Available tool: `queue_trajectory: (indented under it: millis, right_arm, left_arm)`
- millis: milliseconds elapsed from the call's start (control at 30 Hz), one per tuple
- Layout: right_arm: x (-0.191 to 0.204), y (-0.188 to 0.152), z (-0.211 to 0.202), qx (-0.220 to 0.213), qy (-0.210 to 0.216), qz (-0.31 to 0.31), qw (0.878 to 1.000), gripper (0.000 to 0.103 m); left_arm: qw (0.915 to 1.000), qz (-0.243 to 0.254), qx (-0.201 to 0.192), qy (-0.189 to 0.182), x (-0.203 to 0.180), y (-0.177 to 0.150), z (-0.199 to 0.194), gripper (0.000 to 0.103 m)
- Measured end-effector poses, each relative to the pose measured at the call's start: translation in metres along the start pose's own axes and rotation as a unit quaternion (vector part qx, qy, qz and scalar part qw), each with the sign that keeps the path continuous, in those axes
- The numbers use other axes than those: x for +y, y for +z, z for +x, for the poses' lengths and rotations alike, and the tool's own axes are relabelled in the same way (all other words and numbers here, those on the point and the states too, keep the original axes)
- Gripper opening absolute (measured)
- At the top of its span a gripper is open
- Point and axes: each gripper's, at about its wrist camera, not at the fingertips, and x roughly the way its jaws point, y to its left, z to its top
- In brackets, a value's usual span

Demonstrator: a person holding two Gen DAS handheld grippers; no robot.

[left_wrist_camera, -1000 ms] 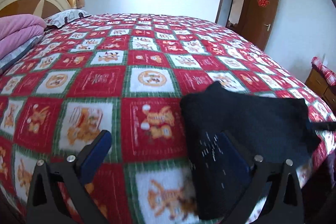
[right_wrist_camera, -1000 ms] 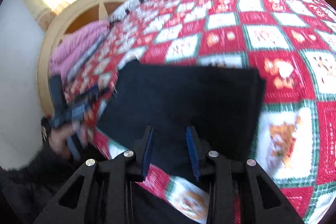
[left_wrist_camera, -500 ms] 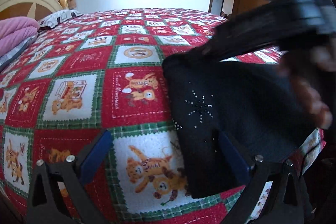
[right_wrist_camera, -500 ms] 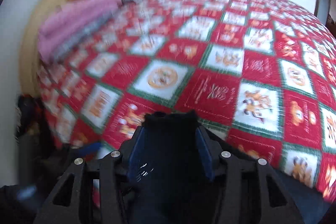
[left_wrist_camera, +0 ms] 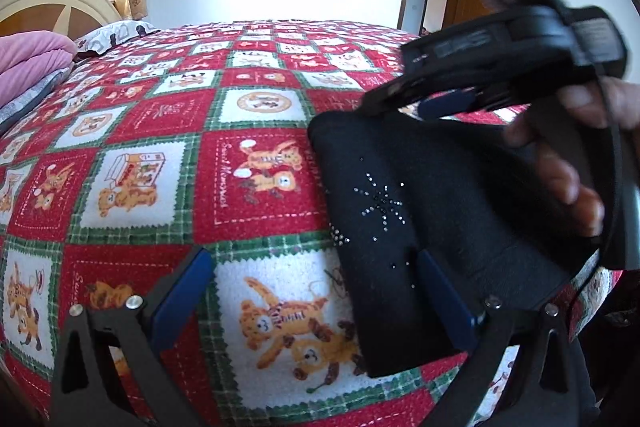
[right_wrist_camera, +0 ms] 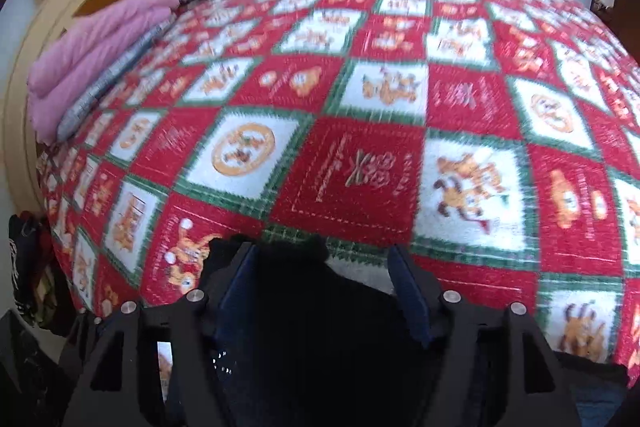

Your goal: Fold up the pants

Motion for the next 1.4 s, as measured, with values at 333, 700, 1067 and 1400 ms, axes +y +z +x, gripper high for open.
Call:
queue_trajectory:
  millis: [333,700,1067,1400]
  right_arm:
    - [-0.068,-0.057,-0.09,-0.075,-0.022,0.067,0.995,0.069]
    - [-0.117,-0.129,-0.134,-0.099,-0.048,0.112,0.988,0.069]
    - [-0.129,-0.137,-0.113,-0.127,-0.074,0.083,0.986,0.069]
    - [-0.15,-0.154,-0.145,-0.17,-0.043,0.165,0.971,0.069]
  left_arm:
    - [1.0,-0.002,0.0,0.003,-0.002,0.0,-0.001,0.103]
    - [0.9999,-0.002,0.0,0.01,-0.003,-0.001,0.0,0.103]
    - [1.0,-0.001,0.001,0.01,-0.002,-0.001,-0.001,0.103]
    - [1.0,-0.004,0.002,0.002,-0.001,0.001,-0.005,0.103]
